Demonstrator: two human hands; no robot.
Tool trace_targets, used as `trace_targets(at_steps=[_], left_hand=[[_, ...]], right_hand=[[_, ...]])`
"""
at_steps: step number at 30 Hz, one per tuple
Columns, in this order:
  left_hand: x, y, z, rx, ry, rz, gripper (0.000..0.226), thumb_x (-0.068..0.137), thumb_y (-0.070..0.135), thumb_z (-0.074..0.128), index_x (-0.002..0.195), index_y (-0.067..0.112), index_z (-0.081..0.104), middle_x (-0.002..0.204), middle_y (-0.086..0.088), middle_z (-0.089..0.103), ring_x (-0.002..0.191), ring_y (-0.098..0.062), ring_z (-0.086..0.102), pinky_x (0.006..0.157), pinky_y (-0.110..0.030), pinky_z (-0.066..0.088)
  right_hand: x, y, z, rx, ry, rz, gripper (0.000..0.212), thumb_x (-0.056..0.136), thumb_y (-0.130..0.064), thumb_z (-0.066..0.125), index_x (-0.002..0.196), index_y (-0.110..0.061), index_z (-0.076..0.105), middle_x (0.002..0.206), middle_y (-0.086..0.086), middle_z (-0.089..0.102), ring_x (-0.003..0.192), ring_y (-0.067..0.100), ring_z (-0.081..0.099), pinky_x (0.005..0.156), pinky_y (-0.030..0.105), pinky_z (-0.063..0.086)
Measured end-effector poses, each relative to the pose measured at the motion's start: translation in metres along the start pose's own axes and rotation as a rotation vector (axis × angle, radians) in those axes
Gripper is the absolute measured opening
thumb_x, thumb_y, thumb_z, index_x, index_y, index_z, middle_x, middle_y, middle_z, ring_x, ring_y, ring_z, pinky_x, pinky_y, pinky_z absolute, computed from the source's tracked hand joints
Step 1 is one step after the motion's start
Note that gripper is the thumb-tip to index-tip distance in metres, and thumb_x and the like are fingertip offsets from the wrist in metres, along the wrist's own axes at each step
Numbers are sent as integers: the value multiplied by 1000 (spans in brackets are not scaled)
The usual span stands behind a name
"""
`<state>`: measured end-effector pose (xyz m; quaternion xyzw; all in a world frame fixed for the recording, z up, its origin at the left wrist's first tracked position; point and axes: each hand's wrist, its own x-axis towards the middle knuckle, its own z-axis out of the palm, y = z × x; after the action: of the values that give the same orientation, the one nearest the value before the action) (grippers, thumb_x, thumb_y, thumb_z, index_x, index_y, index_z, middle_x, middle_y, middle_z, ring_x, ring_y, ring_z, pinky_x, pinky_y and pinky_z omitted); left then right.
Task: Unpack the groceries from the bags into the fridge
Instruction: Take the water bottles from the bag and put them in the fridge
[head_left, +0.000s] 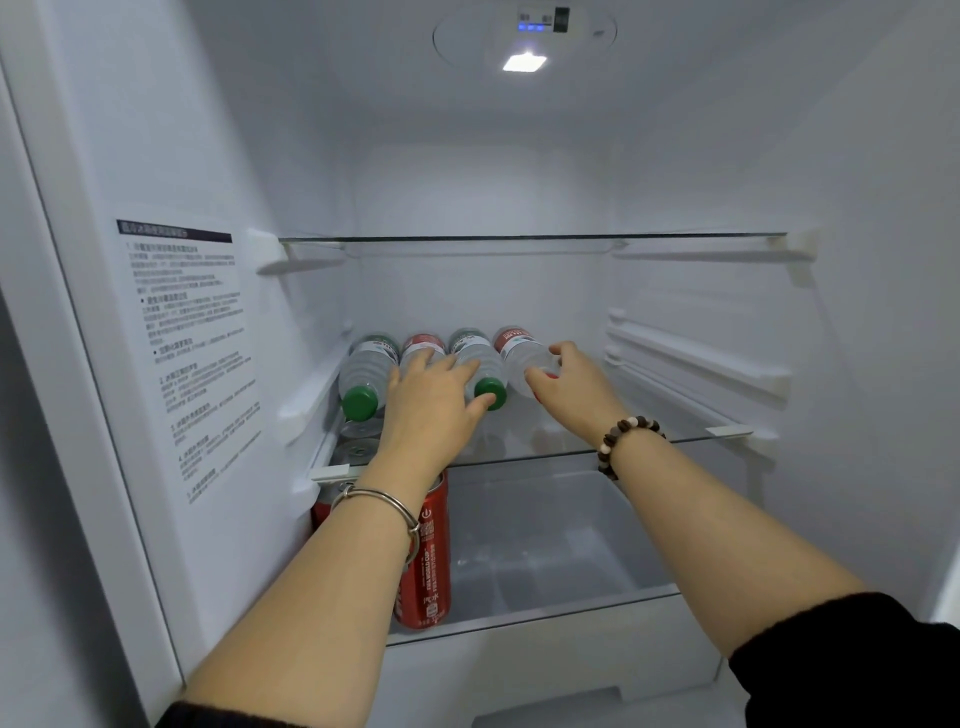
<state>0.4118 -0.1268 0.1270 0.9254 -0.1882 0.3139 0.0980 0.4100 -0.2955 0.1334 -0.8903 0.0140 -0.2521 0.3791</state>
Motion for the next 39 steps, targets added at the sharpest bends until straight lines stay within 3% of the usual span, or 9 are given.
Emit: trace_targets(at_steps=[12, 17, 20, 28, 31, 34, 39], left_hand=[[-2, 2, 0, -23, 89, 9, 54, 94, 47, 43, 141, 20, 40, 144, -1, 43, 140, -21, 24, 114, -46, 21], [-1, 1, 2, -23, 159, 32, 53, 93, 43, 44, 139, 18, 43, 143, -3, 44, 138, -21, 27, 114, -47, 23], [-1, 2, 1, -9, 168, 24, 52, 93, 42, 44, 138, 17, 43, 146, -5, 41, 140, -23, 25, 115, -47, 19], [-14, 38, -10, -196, 260, 135, 58, 93, 39, 44, 146, 18, 31, 158, -8, 12, 146, -23, 4, 117, -49, 10], [-19, 50, -15, -279, 344, 205, 61, 90, 42, 31, 143, 13, 36, 156, -12, 20, 145, -28, 13, 114, -54, 19], [-22, 72, -23, -415, 394, 298, 58, 91, 38, 32, 142, 11, 38, 153, -14, 26, 142, -29, 20, 111, -56, 25], [-43, 128, -38, -613, 453, 436, 55, 94, 36, 32, 143, 10, 35, 153, -14, 26, 141, -24, 18, 114, -50, 21]], right_hand=[[-4, -2, -2, -49, 62, -20, 55, 88, -31, 50, 137, -10, 37, 131, 9, 49, 91, 16, 47, 73, 29, 42], [-4, 0, -1, -3, 122, -6, 55, 89, -32, 51, 138, -11, 37, 138, 9, 46, 117, 22, 50, 85, 30, 41], [-9, -3, -5, 26, 182, 6, 53, 90, -32, 51, 137, -12, 39, 138, 9, 46, 121, 22, 48, 91, 32, 41], [-56, -16, -36, 92, 305, -4, 62, 89, -30, 52, 144, -14, 28, 148, 4, 34, 133, 21, 35, 107, 37, 35], [-79, -24, -67, 152, 387, -2, 57, 91, -29, 50, 142, -15, 29, 146, 2, 35, 130, 16, 36, 99, 29, 36], [-107, -29, -98, 223, 466, 12, 52, 93, -31, 49, 141, -20, 31, 145, 0, 37, 118, 8, 39, 85, 23, 32], [-162, -37, -144, 242, 585, -3, 49, 92, -31, 49, 139, -21, 35, 142, -1, 40, 112, 3, 36, 85, 22, 31]])
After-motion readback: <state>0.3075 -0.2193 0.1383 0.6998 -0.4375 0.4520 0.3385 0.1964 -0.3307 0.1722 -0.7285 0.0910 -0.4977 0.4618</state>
